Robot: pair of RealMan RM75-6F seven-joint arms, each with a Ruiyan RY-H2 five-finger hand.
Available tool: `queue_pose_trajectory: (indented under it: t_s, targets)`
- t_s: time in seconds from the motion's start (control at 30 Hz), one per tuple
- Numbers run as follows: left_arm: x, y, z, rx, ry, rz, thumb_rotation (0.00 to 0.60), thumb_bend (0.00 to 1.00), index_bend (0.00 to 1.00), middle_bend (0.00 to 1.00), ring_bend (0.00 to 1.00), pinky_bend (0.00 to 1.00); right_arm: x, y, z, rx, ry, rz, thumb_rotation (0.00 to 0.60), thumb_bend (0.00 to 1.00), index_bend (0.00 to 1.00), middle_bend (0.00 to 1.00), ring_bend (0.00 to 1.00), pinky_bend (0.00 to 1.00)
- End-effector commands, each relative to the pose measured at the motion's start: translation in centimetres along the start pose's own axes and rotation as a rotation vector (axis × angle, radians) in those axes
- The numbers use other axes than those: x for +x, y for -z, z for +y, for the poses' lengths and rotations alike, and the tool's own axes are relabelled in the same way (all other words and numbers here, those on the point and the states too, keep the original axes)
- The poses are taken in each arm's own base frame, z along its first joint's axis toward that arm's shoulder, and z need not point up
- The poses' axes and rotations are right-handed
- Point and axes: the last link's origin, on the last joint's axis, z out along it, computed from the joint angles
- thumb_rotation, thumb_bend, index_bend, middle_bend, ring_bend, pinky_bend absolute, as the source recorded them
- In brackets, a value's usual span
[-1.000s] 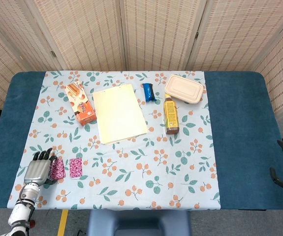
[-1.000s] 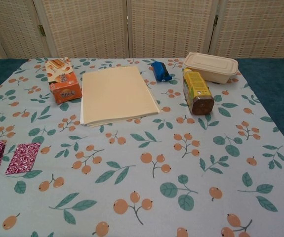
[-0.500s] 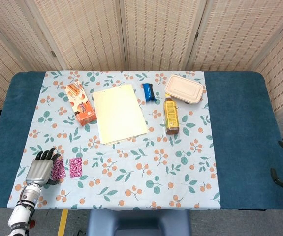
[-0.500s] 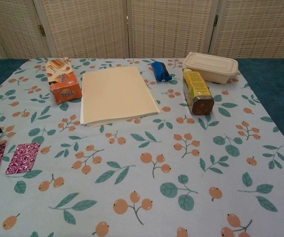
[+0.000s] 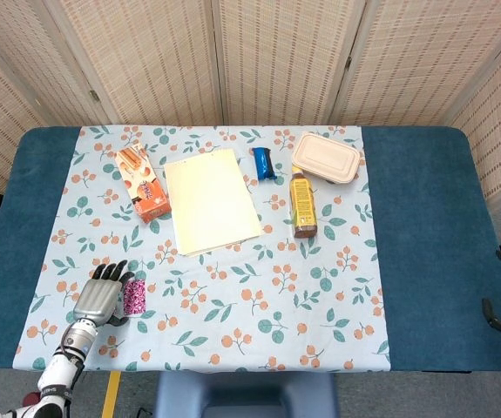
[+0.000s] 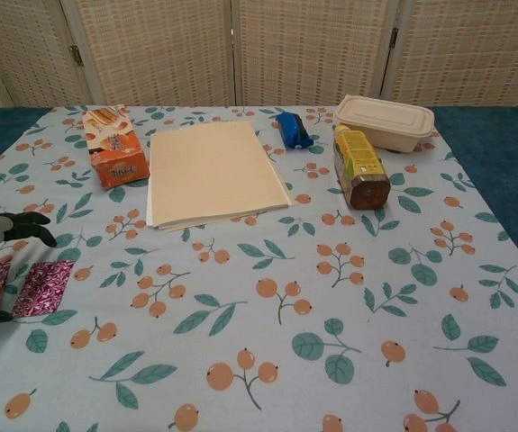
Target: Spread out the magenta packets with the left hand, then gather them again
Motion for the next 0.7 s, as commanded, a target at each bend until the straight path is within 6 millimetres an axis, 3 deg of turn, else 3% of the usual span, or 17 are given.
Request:
queue_pose_trajectory:
  t_s: [0.03, 0.7]
  targets:
    - [-0.07, -0.1, 0.45, -0.006, -0.003, -0.007, 0.579, 0.23, 0.19, 0.0, 0.0, 0.0, -0.04, -0.03, 0.01, 0.001, 0.0, -0.002, 0.6, 0.46, 0.0, 0.0, 0.0, 0.0]
    - [-0.7, -0.84, 0.36, 0.032, -0.015, -0.038, 0.582, 0.23, 0.19, 0.0, 0.0, 0.0, -0.12, -0.28, 0.01, 0.001, 0.0, -0.007, 0.6, 0.46, 0.0, 0.0, 0.0, 0.0]
